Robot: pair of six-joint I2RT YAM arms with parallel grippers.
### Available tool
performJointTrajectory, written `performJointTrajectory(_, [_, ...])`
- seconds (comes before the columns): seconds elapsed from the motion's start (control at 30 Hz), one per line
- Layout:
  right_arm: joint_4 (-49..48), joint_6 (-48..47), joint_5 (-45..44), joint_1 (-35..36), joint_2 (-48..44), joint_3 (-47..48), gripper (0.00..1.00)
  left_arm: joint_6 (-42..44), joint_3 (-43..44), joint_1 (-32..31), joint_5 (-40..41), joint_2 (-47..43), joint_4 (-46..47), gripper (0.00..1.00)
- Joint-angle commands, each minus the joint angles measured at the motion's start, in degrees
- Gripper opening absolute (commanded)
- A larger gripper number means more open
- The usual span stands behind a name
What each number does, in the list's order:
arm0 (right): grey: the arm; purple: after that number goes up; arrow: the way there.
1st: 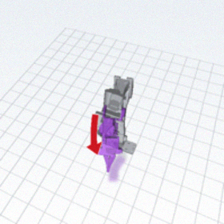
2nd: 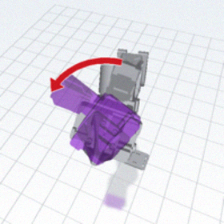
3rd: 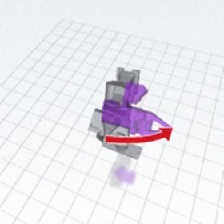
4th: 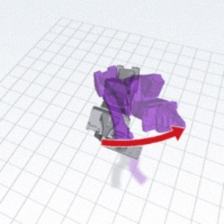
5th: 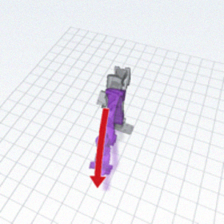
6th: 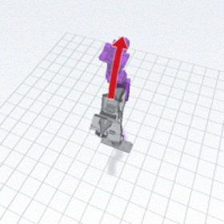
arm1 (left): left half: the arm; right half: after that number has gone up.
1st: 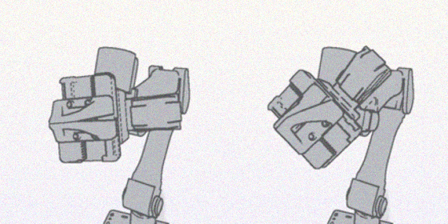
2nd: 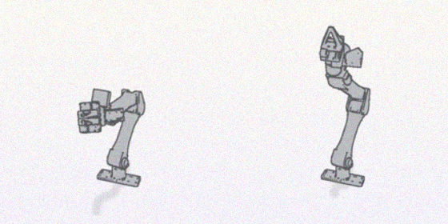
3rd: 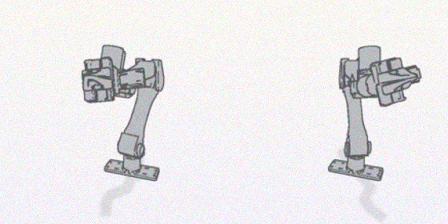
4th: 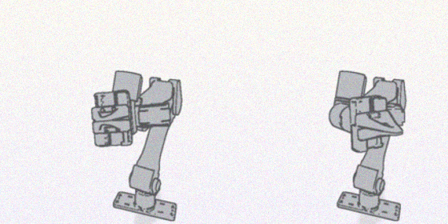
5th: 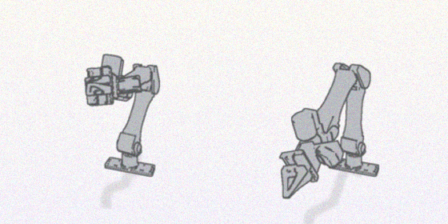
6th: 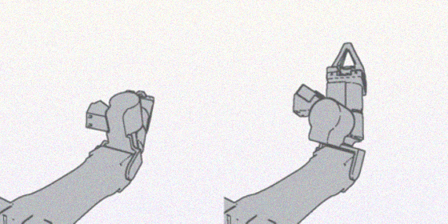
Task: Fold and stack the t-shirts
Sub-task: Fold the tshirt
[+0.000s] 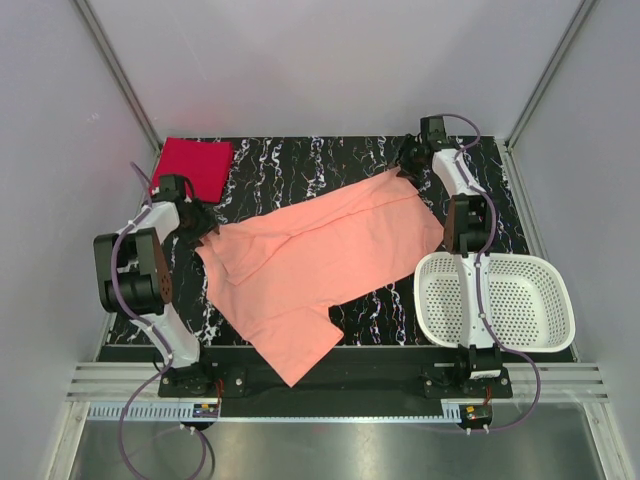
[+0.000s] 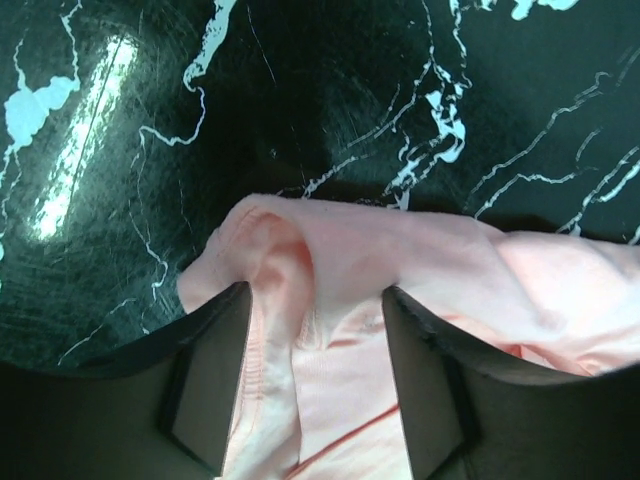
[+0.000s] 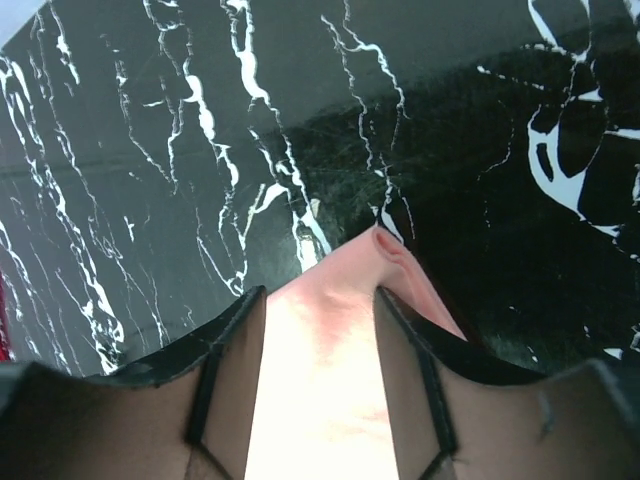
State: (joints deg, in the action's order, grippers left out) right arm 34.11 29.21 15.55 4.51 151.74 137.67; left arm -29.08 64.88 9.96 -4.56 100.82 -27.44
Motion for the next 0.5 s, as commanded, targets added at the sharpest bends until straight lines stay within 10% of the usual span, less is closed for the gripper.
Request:
performJointTrajectory(0.0, [-0.53, 2.51, -1.4, 0.32, 1.45, 2.61, 0.53, -1.33, 2.53, 0.68, 0.86, 1.31, 0.89, 0.58])
performJointTrajectory(0.47, [-2.03, 9.19, -5.62, 0.14, 6.9, 7.0, 0.31, -2.91, 5.52, 4.63, 6.49, 6.94, -2.53, 0.39])
